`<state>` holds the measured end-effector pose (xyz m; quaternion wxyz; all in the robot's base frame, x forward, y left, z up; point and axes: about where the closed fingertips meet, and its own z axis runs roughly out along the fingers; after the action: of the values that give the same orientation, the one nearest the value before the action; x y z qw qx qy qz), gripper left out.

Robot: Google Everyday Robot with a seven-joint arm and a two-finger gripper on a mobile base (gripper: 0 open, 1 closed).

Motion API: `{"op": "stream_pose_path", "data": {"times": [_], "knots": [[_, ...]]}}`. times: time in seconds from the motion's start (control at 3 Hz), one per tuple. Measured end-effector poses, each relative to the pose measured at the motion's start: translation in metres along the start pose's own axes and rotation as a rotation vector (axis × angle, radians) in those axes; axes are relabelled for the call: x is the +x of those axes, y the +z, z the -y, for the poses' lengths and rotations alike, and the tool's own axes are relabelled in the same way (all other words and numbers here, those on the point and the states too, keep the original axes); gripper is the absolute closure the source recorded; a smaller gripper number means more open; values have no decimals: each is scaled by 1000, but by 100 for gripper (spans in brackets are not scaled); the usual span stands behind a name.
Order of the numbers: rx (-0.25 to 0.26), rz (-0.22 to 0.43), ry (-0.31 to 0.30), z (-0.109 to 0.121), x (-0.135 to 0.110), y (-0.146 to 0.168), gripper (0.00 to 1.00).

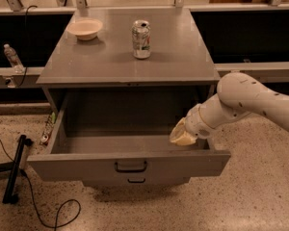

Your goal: Open top drawer

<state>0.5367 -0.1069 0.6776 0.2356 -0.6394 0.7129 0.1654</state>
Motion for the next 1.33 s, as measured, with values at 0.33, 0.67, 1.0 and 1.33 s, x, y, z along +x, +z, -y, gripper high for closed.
{"op": "stream_pose_path", "data": {"times": [0.33, 0.67, 1.0, 1.33], "knots": [[96, 20, -29, 32, -10, -11, 100], [225, 80, 1, 63, -14, -52, 100], [308, 116, 30, 75, -14, -90, 100], [418, 191, 54, 79, -19, -135, 100]]}}
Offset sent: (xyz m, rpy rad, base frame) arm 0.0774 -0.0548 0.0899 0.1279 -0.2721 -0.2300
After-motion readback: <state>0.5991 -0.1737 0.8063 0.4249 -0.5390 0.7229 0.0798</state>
